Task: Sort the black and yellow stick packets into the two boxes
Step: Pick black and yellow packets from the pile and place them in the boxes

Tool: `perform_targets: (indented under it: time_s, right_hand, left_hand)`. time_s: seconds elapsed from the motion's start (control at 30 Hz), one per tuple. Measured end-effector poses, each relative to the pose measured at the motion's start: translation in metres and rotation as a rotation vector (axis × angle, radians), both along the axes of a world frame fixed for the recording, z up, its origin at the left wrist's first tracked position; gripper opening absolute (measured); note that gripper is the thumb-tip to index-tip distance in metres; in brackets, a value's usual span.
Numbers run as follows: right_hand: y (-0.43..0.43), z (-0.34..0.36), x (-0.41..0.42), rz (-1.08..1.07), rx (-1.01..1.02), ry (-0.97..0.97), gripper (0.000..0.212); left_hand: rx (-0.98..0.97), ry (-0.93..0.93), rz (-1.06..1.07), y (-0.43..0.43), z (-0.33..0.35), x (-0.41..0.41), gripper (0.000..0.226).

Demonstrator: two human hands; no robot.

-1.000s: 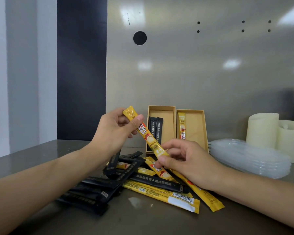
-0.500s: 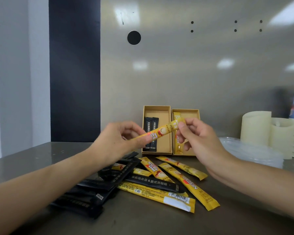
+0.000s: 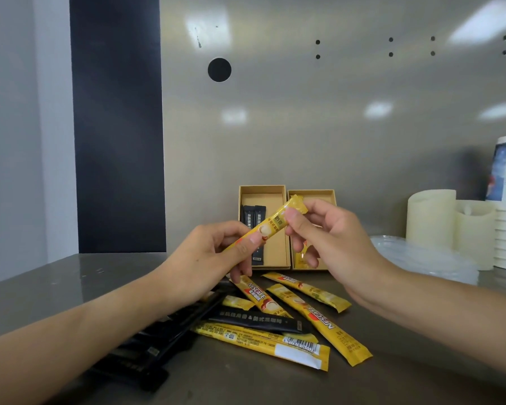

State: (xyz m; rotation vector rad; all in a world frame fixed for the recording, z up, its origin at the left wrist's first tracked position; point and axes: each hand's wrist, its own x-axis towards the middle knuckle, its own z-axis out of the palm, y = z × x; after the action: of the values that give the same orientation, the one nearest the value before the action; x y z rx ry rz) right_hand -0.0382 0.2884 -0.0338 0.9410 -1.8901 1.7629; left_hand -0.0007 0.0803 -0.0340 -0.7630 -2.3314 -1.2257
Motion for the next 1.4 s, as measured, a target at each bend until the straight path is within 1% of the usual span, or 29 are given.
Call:
perform_targets:
  time_s: [0.13, 0.3, 0.47, 0.53, 0.67, 0.8, 0.93, 1.1, 1.2, 1.27, 1.33, 1.4]
  right_hand:
    - [0.001, 0.0, -0.001, 0.014, -0.05, -0.036, 0.019]
    - [-0.003, -0.006, 0.001, 0.062, 0.072, -0.102, 0.024]
    - [-0.004, -0.007, 0.0, 0.032, 0.045, -0.089, 0.018]
    - [-0.002, -0.007, 0.0, 0.033, 0.034, -0.096, 0.018]
    - [-0.002, -0.008, 0.0, 0.03, 0.092, -0.147, 0.023]
    - [-0.002, -0.002, 0.001, 0.008, 0.008, -0.125, 0.02]
    - [0.003, 0.001, -0.003, -0.023, -0.056, -0.17, 0.022]
    - [0.003, -0.002, -0.005, -0.003, -0.029, -0.213, 0.024]
    - [0.002, -0.004, -0.006, 0.014, 0.031, -0.204, 0.025]
    - [0.002, -0.004, -0.007, 0.008, 0.028, -0.184, 0.023]
    - [0.005, 0.003, -0.01, -0.049, -0.012, -0.163, 0.023]
    - [0.014, 0.015, -0.02, -0.149, -0.103, -0.145, 0.024]
  left_hand:
    - [-0.056, 0.015, 0.044, 0.0, -0.002, 0.001, 0.025]
    - [-0.066, 0.025, 0.058, 0.0, -0.002, 0.0, 0.021]
    - [-0.072, -0.002, 0.043, 0.0, -0.004, 0.0, 0.029]
    - [-0.079, 0.006, 0.047, -0.001, -0.004, -0.001, 0.027]
    - [-0.112, 0.02, 0.056, -0.001, -0.005, -0.002, 0.022]
    - [-0.103, 0.009, 0.093, -0.001, -0.004, -0.002, 0.025]
    - [-0.114, 0.005, 0.119, -0.003, -0.003, -0.001, 0.024]
    - [-0.147, -0.011, 0.14, -0.002, -0.005, -0.002, 0.021]
    - [-0.152, -0.015, 0.149, -0.004, -0.005, -0.003, 0.02]
    - [-0.142, -0.012, 0.167, -0.003, -0.005, -0.003, 0.019]
    - [-0.117, 0.005, 0.217, -0.004, -0.005, -0.005, 0.018]
    - [-0.082, 0.038, 0.275, -0.006, -0.004, -0.007, 0.018]
